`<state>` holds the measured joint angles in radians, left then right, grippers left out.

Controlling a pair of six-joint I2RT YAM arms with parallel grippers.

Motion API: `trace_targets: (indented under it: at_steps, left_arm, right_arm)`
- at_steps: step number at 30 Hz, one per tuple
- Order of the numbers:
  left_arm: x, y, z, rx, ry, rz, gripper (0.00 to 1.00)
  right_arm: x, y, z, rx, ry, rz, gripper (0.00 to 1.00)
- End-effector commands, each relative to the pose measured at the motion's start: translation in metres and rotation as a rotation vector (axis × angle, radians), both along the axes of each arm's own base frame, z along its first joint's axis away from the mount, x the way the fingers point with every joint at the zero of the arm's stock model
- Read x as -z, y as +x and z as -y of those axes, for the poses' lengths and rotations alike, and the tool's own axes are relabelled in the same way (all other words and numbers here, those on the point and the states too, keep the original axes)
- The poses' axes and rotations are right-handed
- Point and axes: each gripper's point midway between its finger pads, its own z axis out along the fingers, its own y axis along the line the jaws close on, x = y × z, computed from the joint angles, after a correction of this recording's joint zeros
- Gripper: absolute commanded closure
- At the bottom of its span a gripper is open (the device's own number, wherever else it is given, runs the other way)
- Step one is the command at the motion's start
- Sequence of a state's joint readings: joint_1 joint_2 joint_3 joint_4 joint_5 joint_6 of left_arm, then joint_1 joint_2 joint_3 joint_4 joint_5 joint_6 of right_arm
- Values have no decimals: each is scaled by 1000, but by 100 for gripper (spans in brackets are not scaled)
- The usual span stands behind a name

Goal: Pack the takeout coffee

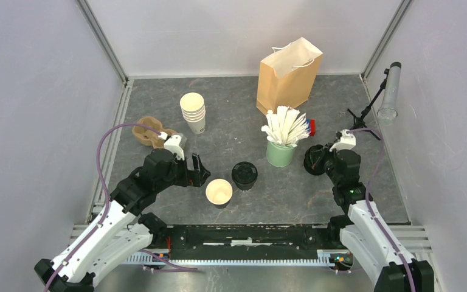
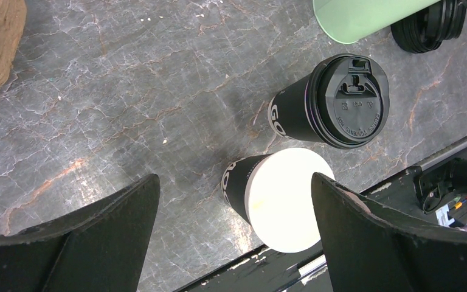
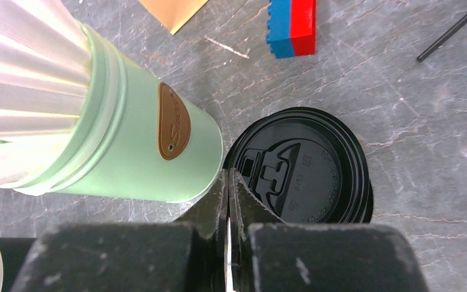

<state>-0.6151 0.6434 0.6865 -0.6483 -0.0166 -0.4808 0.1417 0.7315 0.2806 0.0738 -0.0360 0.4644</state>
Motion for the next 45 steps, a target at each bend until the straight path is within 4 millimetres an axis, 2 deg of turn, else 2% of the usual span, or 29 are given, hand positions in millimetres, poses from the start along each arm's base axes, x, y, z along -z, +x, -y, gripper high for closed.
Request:
trace_targets:
  at_steps: [1, 4, 9, 16, 19, 24, 29, 34, 43, 45]
  left_arm:
    - [-6, 2, 4, 34, 0, 37, 0]
    - [-5, 2, 4, 34, 2, 35, 0]
    - [-6, 2, 4, 34, 1, 37, 0]
    - [-6, 2, 4, 34, 0, 38, 0]
    - [-6, 2, 4, 33, -1, 39, 0]
    - [-8, 1, 4, 34, -4, 43, 0]
    - [-7, 2, 4, 32, -5, 42, 0]
    - [-6, 2, 4, 32, -4, 40, 0]
    - [-7, 2, 4, 32, -5, 41, 0]
    - [-6, 2, 4, 32, -4, 39, 0]
  right_arm:
    - [-40, 9, 19, 99, -30, 91, 100]
    - [-52, 8, 23, 117, -46, 104, 100]
    - [-52, 6, 24, 121, -53, 83, 100]
    - [-30, -1, 24, 109, -71, -21, 100]
    - [-29, -2, 22, 79, -95, -55, 100]
    - [-26, 0, 36, 121, -182, -101, 100]
    - [-30, 1, 40, 136, -216, -112, 100]
    - [-40, 0, 38, 146, -264, -95, 100]
    - [-34, -4, 32, 155, -421, -132, 100]
    - [-32, -4, 28, 137, -452, -144, 96]
